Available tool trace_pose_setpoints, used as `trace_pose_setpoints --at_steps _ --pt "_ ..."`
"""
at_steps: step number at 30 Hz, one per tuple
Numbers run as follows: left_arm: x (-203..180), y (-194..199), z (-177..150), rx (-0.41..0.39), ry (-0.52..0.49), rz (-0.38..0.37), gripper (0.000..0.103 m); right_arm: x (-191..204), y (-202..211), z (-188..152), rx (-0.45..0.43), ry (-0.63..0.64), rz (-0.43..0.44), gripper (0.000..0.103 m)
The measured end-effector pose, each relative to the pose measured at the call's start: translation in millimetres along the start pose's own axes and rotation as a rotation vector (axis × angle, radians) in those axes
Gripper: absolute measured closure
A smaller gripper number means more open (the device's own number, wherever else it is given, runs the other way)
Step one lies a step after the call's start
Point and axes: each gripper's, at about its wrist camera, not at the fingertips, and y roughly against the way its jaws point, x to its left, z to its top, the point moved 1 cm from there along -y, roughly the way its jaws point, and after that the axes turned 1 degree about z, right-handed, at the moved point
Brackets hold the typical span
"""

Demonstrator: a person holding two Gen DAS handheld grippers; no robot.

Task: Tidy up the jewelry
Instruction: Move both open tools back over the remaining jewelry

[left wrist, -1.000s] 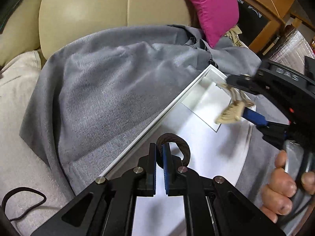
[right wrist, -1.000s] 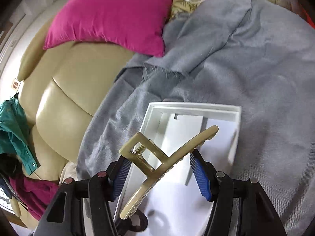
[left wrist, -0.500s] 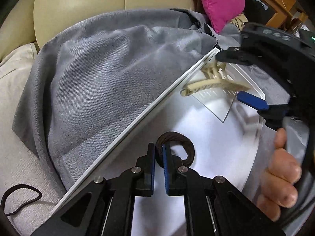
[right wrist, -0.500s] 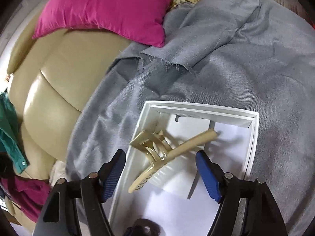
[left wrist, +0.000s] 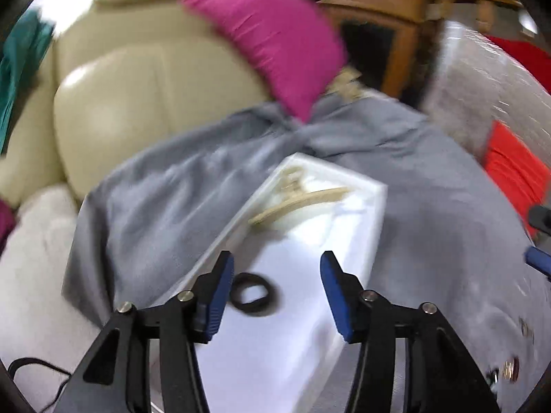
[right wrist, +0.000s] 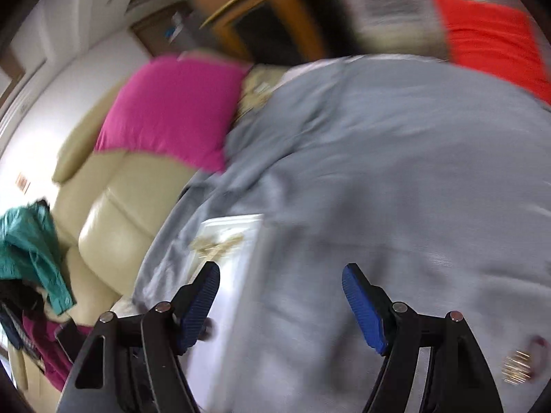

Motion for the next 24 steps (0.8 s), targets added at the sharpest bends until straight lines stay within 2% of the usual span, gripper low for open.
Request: trace_pose_setpoints --at_steps 2,4,7,10,16,20,24 --pt "-22.2 14.2 -6.5 -0.032 -0.078 -0.068 0.038 -46.2 49.8 -8.6 -0.057 -0.055 -0.056 0.026" --pt "-49.1 24.4 -16.4 -0.031 -0.160 -0.164 0.037 -90.9 90.3 -19.3 -0.105 -0.122 -0.107 0.026" --pt "-86.4 30.1 -32.3 -0.003 -0.259 -0.243 0.037 -151.6 131.2 -39.0 -0.154 -0.244 -0.147 0.026" --pt "-121.6 30.3 -48.9 0.039 -0.342 -0.316 0.037 -198.4 151.8 -60.3 -0.183 -0.357 -0.137 0.026" --pt "-175.0 27.9 -81.7 0.141 -0.436 -0.423 0.037 -259.7 152.4 -89.7 -0.200 -0.509 -0.096 0.026" --pt "-201.6 19.8 -95.8 0.232 -0.428 -0.480 0.037 -296.9 141.4 -87.1 -0.217 -0.622 -0.034 0.026" --pt "-219.1 11.1 -100.4 0.279 -0.422 -0.493 0.037 -316.0 123.7 -78.3 -0.205 -0.680 -0.010 0.026"
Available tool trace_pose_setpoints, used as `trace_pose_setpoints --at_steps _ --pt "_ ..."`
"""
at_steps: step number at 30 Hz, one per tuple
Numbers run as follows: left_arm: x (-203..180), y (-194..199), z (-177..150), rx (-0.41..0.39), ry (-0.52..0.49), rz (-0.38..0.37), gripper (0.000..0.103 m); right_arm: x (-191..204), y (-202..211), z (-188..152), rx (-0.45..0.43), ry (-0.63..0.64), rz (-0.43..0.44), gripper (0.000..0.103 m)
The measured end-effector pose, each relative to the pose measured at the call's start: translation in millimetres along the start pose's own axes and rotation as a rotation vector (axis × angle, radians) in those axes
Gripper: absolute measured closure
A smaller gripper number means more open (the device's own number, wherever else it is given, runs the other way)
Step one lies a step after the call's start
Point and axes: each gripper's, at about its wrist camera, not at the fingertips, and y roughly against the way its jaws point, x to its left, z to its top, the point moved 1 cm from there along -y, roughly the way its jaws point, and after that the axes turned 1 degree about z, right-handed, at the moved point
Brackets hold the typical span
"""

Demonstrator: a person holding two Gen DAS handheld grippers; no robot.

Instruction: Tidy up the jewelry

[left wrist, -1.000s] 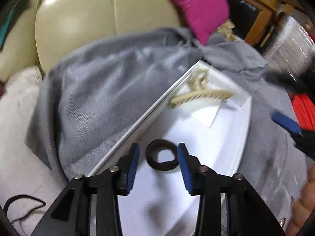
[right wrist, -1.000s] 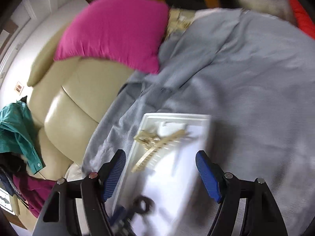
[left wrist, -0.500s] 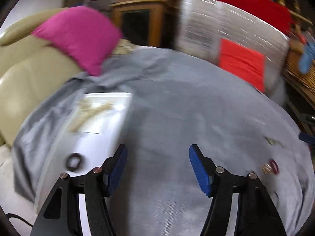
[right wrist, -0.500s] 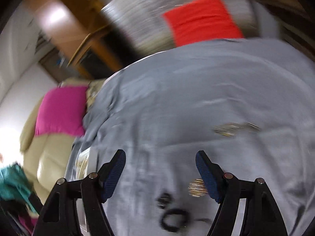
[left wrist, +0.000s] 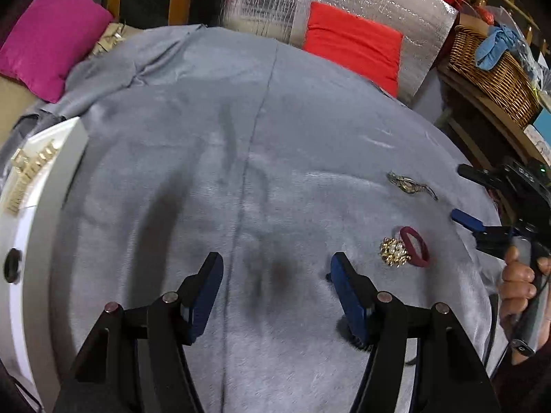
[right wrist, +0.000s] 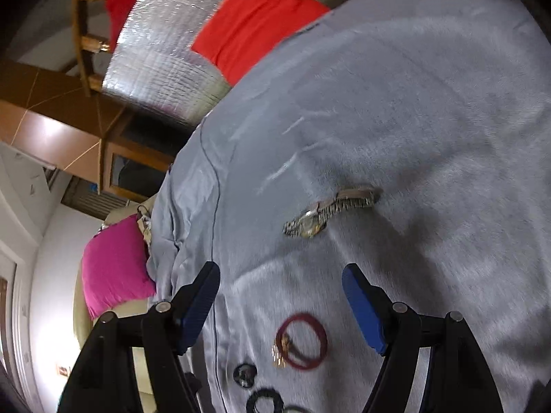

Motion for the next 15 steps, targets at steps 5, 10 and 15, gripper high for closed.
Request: trace_pose_setpoints --at_steps 5,10,15 --pt "-3.0 -15.5 0.7 0.038 0.001 -0.005 0.054 -16.0 -31.0 23.2 -0.003 -0.085 -0.053 0.026" --pt "-12.5 -29.2 2.4 0.068 -0.026 -0.021 0.055 -22.9 -52.4 42.2 -0.048 -0.131 -0.097 0.033" --pt "-12.1 -35.6 8.3 0.093 -0.025 -0.057 0.055 -23.3 -62.8 55.4 -0.109 -0.113 -0.190 0.060"
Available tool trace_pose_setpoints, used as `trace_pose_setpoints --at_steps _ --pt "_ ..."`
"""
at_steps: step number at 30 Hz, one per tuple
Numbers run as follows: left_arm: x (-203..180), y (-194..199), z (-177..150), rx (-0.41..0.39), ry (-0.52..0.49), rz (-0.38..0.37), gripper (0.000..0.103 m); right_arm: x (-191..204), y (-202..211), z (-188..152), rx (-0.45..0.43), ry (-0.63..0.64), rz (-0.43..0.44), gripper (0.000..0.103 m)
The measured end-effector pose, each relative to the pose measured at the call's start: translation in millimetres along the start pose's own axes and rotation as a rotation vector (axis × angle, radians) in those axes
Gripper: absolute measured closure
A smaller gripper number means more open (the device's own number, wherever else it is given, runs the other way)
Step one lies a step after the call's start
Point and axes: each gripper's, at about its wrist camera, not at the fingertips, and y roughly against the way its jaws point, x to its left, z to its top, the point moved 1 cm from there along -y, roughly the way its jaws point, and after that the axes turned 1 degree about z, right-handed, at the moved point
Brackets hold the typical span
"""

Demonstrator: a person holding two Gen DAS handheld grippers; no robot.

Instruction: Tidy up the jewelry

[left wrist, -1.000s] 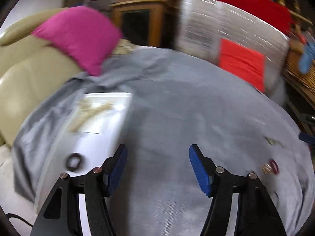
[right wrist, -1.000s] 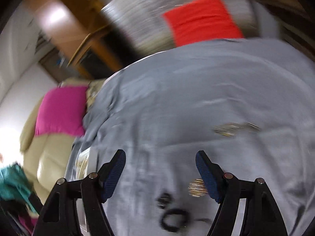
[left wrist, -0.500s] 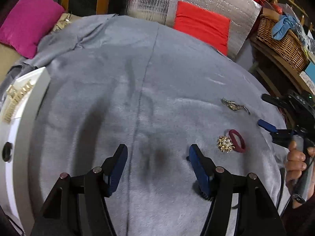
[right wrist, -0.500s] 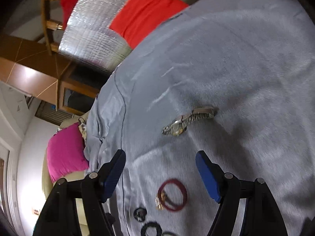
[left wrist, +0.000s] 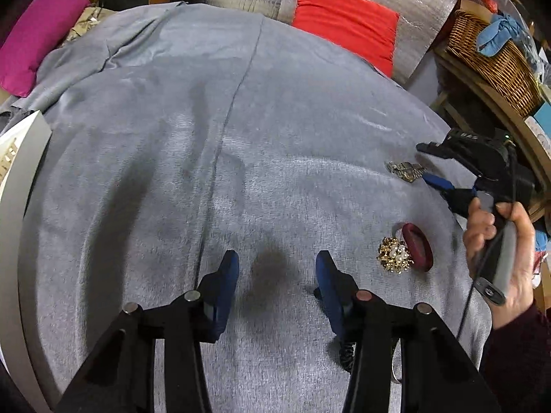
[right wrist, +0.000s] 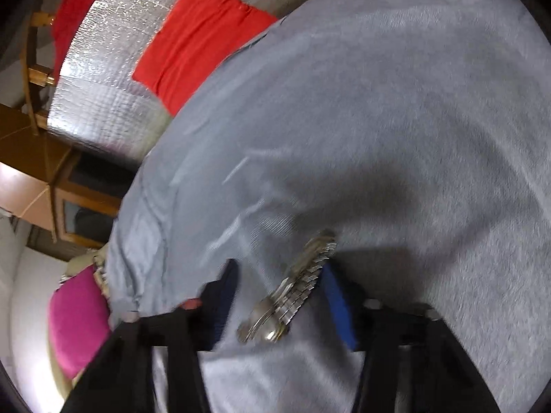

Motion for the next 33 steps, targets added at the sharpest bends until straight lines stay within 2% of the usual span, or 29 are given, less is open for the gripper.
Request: trace_pose_setpoints --at_steps 1,2,3,4,10,12,14,21,25,29,31,33 --pt "-0.7 -1.4 0.9 0.005 -0.004 -0.009 0.055 -0.9 -1.8 2.9 -0.012 -0.001 -0.018 0.068" --pt "-2.5 -2.2 1.6 0.008 -0.010 -0.016 0.055 -2.0 -3.1 5.4 -0.019 -0.004 -0.021 0.072" --pt "-5.4 -3.1 1.4 0.011 -0.022 -0.021 0.055 -3.3 -3.7 7.1 -0.025 -0.006 -0.028 0.083" --pt "-9.8 -4.1 0.3 0.013 -0.040 -0.024 0.055 -5.8 -4.3 8.7 -0.033 -0.002 -0.039 0.088" --pt "-31.7 -15.3 -10.0 0.060 -0.121 -0.054 0.055 -0.9 2.5 7.1 -0.070 0.080 -0.005 0.094" --pt "-35.3 -15.5 -12.1 0.064 -0.131 -0.065 0.063 5.3 5.9 4.9 -0.080 0.116 0.002 0.095" --pt "-38.5 -13.4 -13.3 0.062 -0.141 -0.079 0.075 9.7 10.3 3.4 -0.088 0.138 0.019 0.096" --pt "-47.7 -2.7 -22.7 0.023 -0.209 -0.086 0.087 26.1 24.0 -6.0 -0.101 0.195 0.074 0.097" --pt "-38.6 1.1 -21.1 0.021 -0.174 -0.099 0.091 43.4 30.5 -14.2 -0.105 0.253 0.097 0.097" --pt "-28.4 14.0 -18.2 -0.018 -0.151 -0.103 0.093 59.9 36.9 -23.2 -0.105 0.288 0.127 0.097" --pt "-23.7 19.6 -16.1 -0.035 -0.134 -0.110 0.100 67.4 40.9 -28.7 -0.102 0.303 0.141 0.097" --pt "-18.1 23.1 -15.6 -0.045 -0.119 -0.109 0.100 73.8 42.8 -33.5 -0.100 0.316 0.148 0.097"
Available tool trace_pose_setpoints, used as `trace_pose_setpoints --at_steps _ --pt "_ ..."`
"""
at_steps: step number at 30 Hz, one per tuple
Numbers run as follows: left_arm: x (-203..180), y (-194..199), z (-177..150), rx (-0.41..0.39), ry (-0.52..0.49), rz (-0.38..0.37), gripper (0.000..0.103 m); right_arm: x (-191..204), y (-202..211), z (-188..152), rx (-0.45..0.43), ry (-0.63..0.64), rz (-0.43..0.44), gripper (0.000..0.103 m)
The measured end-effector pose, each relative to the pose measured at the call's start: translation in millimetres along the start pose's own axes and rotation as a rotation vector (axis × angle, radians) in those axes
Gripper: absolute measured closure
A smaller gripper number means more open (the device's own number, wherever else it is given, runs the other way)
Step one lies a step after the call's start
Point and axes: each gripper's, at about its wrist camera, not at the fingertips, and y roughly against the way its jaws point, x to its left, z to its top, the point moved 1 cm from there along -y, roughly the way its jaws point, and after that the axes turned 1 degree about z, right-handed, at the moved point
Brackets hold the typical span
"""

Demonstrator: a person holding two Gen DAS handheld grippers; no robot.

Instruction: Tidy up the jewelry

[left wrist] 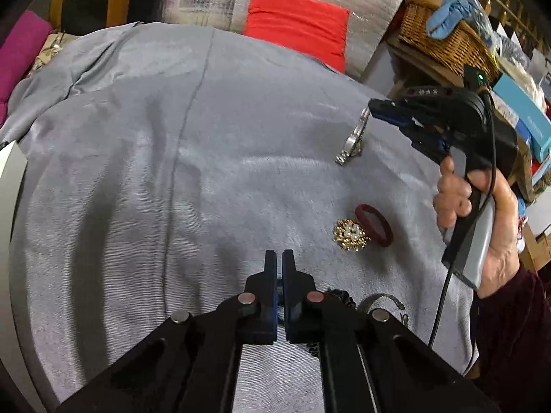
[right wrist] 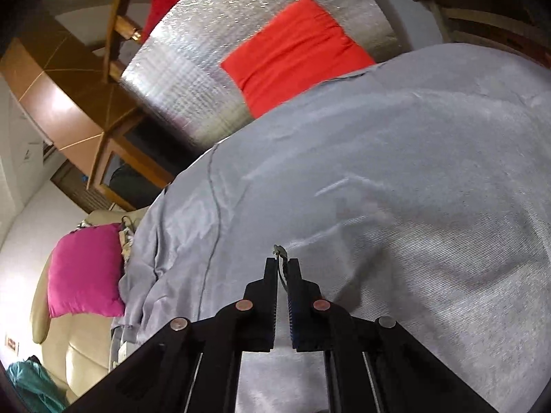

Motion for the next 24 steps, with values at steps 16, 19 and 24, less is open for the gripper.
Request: trace_pose_setpoints --at_steps 16,19,24 --pt "5.9 1.3 -8.1 0.069 0.039 -0.112 0.036 10.1 3.4 -13.1 0.093 0.008 -0.009 0.087" --pt "-5.4 -5.0 -9.9 0.087 -0.001 -0.109 0.035 -7.4 -5.6 -6.6 0.130 -0.025 -0.023 0.017" --pt "-8.2 -28.4 -14.4 0.154 -0.014 -0.078 0.067 -21.2 -24.8 -4.0 0.153 -0.048 -0.031 0.020"
